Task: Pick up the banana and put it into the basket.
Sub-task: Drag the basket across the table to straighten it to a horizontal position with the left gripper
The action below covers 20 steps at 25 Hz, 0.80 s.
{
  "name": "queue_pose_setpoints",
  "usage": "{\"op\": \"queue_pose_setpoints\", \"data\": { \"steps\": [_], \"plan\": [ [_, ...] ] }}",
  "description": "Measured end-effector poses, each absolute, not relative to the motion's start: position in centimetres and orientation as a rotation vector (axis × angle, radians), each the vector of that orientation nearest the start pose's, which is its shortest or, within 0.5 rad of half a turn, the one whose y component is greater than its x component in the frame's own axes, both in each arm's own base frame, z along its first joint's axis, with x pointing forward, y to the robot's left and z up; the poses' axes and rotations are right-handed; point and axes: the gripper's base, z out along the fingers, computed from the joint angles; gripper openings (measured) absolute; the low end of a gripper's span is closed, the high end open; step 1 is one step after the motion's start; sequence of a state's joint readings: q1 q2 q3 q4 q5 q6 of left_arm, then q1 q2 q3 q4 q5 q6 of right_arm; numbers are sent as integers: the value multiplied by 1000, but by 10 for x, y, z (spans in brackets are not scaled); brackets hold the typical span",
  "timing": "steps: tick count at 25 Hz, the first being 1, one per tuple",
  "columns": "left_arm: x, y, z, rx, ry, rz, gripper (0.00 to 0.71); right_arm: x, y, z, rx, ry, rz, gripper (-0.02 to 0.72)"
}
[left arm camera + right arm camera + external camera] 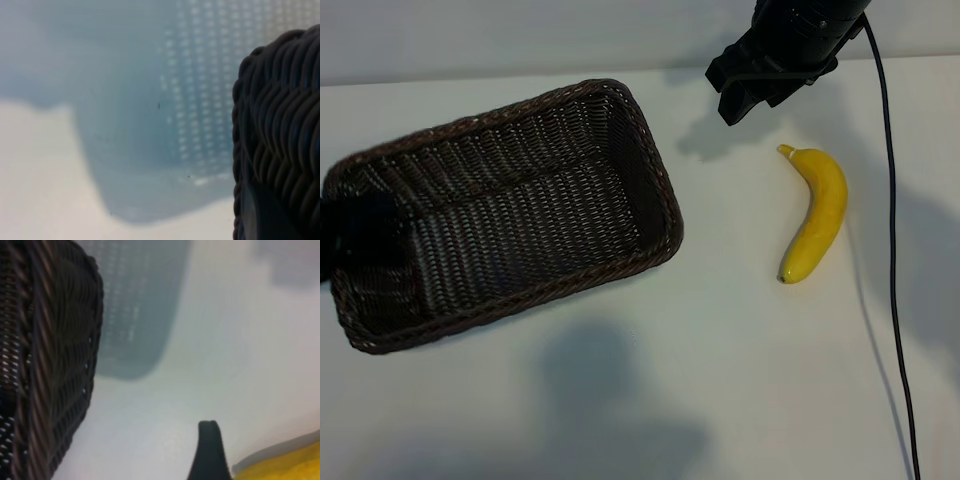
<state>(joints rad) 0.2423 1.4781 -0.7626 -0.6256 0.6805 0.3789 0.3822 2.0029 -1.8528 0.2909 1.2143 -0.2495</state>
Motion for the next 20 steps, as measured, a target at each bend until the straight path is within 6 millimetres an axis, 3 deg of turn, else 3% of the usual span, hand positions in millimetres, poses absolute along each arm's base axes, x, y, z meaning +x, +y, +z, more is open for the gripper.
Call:
{"op": "queue_pose_setpoints", "data": {
  "steps": [15, 20],
  "plan": [
    [323, 39, 215, -140, 2792, -587, 164, 391, 184, 286, -797, 2723, 438, 539],
    [334, 41, 208, -127, 2814, -599, 164, 391, 184, 286, -795, 2724, 439, 539]
  ]
}}
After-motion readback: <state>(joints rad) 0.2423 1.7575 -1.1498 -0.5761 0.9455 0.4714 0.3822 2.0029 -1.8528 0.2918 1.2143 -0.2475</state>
